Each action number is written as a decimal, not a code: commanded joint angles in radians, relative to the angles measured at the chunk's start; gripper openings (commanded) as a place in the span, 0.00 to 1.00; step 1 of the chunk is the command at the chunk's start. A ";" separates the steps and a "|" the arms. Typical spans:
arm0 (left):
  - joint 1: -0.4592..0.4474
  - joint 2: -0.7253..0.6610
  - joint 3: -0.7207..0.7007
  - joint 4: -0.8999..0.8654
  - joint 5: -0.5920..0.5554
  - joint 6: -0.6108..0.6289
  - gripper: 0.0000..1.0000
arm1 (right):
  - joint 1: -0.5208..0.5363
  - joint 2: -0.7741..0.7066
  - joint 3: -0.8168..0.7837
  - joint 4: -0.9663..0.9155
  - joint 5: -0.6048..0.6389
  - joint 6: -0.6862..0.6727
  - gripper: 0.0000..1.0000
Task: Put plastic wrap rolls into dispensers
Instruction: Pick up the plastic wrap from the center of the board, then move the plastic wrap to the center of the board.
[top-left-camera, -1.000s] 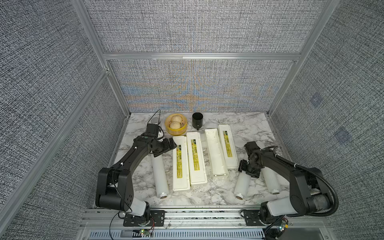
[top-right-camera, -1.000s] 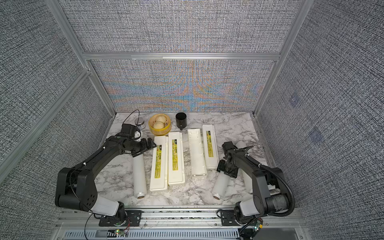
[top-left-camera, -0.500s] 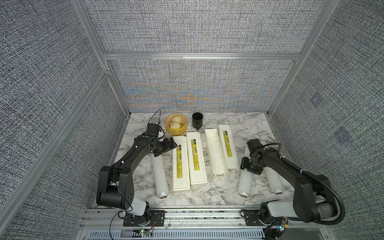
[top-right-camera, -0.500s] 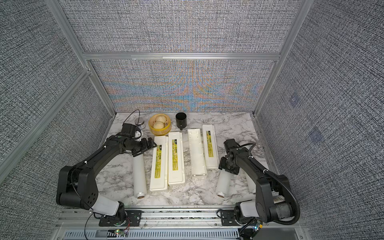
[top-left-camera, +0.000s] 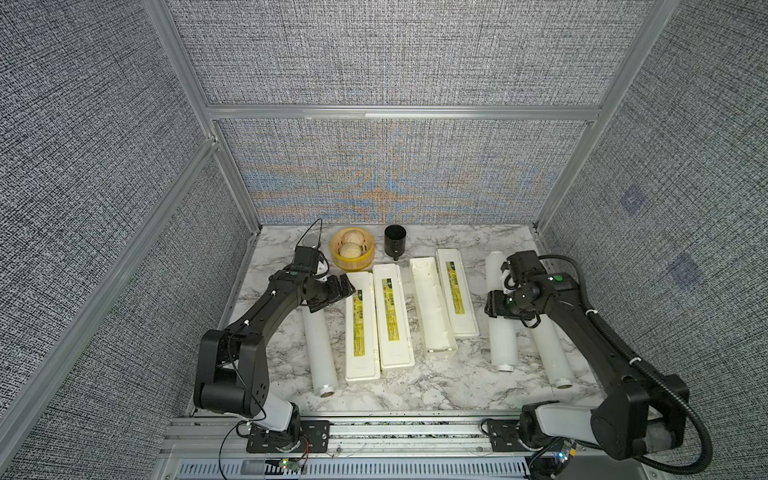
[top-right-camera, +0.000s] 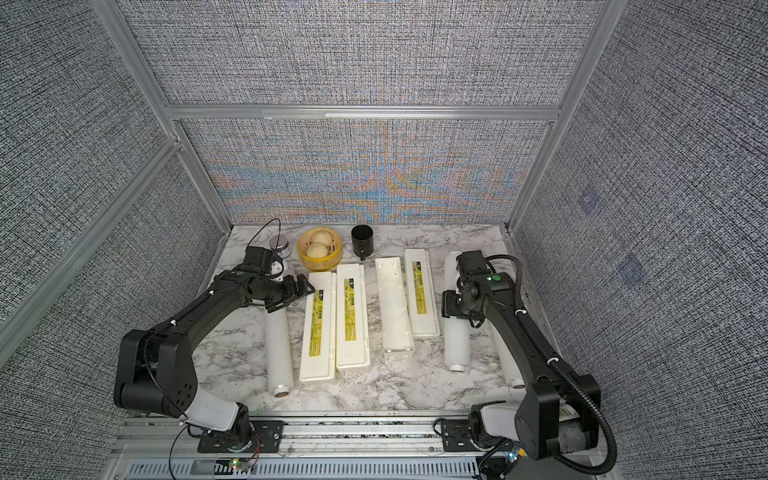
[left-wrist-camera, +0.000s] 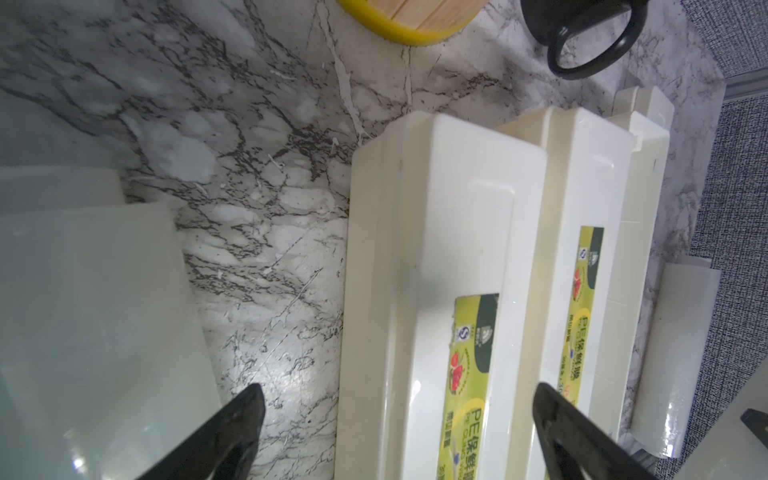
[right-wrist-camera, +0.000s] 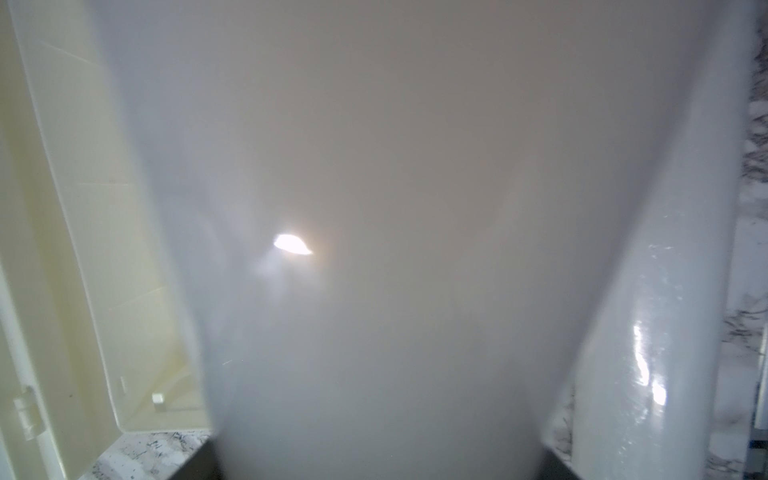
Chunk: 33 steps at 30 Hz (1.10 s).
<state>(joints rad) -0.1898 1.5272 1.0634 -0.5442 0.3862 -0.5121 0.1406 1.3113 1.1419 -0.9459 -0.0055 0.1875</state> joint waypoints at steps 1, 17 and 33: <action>0.002 -0.008 -0.003 0.015 0.006 0.000 1.00 | -0.013 0.018 0.060 -0.022 -0.032 -0.108 0.48; 0.000 -0.001 -0.008 0.028 0.032 -0.008 1.00 | -0.256 0.133 0.191 -0.066 0.235 -0.228 0.48; 0.002 0.042 0.022 0.004 0.043 0.001 1.00 | -0.684 0.270 0.204 -0.062 -0.279 0.002 0.45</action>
<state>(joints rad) -0.1898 1.5635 1.0760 -0.5301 0.4221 -0.5228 -0.5251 1.5806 1.3502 -1.0386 -0.1444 0.1268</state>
